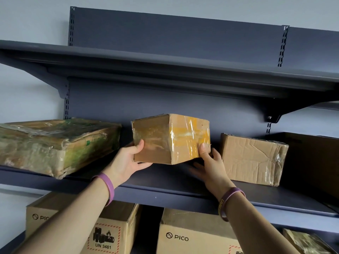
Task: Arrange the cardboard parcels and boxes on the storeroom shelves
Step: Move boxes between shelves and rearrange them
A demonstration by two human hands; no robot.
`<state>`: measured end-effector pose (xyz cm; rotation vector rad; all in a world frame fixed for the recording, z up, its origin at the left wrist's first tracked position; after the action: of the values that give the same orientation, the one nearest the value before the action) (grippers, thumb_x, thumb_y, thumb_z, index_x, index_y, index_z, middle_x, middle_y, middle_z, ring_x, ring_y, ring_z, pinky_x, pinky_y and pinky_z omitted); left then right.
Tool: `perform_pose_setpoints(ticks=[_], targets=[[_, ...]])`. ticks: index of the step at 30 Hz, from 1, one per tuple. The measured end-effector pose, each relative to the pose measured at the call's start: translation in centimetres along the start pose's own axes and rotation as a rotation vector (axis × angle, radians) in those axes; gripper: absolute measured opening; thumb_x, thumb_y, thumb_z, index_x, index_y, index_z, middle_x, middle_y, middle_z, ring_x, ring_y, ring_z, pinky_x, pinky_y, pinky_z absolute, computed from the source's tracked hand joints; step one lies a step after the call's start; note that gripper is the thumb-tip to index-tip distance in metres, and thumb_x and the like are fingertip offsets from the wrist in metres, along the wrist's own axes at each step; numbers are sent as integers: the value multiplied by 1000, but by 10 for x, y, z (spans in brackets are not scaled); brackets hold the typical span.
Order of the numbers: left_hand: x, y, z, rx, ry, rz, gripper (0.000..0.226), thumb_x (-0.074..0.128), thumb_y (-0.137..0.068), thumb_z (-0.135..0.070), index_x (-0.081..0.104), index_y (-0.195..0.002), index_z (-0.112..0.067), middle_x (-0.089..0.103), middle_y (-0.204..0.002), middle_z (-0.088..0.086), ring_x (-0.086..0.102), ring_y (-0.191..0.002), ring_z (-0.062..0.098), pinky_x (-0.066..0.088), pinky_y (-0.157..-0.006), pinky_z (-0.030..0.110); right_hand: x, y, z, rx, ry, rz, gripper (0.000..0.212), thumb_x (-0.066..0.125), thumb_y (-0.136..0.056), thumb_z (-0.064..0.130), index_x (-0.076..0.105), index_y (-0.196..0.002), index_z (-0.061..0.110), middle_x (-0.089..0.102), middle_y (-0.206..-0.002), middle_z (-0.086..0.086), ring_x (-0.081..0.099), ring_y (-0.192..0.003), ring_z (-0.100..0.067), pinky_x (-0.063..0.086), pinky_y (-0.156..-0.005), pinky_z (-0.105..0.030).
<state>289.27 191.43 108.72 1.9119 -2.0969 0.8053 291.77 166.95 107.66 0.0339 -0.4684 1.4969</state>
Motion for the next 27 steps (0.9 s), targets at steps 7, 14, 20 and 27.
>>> perform_pose_setpoints(ticks=[7,14,20,27], targets=[[-14,-11,0,103,-139,-121,49,67,-88,-39,57,-134,-25,67,-129,4,64,-117,24,54,-95,46,9,6,8,-21,-152,111,32,64,-94,15,63,-122,-1,73,-115,-13,70,-108,-26,55,-95,-44],[-12,-8,-9,305,-391,-231,25,57,-100,-31,52,-124,-37,55,-128,-5,53,-119,18,49,-94,38,6,5,13,-131,-107,25,27,70,-90,8,67,-113,-4,74,-110,-15,71,-104,-28,59,-88,-41],[-1,-5,-7,271,-436,-103,71,46,-82,-68,49,-141,-28,58,-133,-3,57,-120,13,52,-98,40,1,4,14,-169,-42,-30,44,79,-83,12,60,-119,-5,71,-112,-19,72,-101,-27,61,-79,-37],[-21,-14,1,203,-461,-177,85,74,-57,-80,55,-130,-41,61,-133,-10,57,-123,14,40,-112,47,18,13,13,-172,60,101,51,66,-80,46,46,-112,12,62,-119,-11,68,-108,-27,60,-86,-43]])
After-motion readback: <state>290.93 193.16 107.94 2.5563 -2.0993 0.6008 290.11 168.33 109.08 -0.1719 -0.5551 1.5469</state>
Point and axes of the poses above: each hand's wrist, its own y-axis away from the middle knuckle, its own x-axis out of the palm, z = x × y, the point moved 6 cm from there along -y, towards the middle knuckle
